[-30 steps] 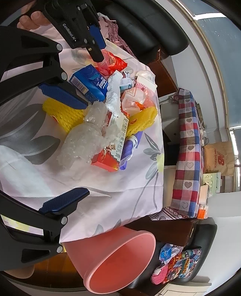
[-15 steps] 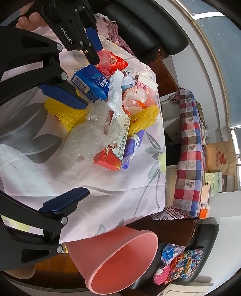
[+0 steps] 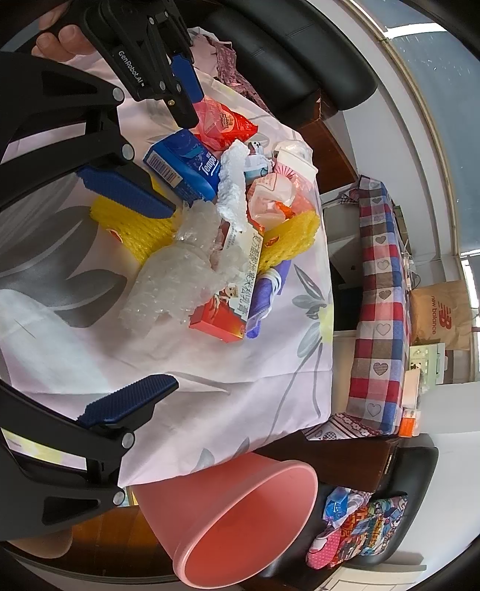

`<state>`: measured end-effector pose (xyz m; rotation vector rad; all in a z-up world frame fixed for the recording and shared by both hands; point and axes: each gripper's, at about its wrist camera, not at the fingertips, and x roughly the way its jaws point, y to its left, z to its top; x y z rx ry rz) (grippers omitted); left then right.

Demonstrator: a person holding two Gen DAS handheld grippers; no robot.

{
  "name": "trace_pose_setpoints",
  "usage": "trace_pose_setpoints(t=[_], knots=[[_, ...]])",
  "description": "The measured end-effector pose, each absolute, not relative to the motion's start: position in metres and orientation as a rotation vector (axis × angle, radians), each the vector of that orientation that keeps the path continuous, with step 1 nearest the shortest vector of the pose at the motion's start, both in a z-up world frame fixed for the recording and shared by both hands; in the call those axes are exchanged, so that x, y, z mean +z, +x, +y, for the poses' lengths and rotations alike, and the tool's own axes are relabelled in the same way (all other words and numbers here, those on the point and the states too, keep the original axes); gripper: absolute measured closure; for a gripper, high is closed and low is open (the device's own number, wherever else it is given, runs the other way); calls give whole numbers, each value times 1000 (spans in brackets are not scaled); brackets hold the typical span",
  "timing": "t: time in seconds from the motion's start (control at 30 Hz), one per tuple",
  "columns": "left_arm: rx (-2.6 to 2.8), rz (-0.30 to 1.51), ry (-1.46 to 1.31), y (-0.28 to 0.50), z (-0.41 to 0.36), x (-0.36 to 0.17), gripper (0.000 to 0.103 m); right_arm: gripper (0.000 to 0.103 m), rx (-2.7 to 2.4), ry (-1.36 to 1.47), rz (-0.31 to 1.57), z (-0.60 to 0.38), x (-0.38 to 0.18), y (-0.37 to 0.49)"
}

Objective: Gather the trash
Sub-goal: 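Move both grippers toward the trash pile on the table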

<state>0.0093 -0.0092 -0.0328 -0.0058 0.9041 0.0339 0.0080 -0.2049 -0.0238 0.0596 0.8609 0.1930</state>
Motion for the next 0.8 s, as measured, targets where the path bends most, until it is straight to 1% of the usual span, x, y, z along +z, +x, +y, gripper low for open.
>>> trace_pose_setpoints(t=[0.43,0.8], knots=[[32,903,-31,9,2,-31,61,16,194,58,862,-205,-24,9],[-18,933,-107,10,22,-30,60,16,213,63,875,-204,-25,10]])
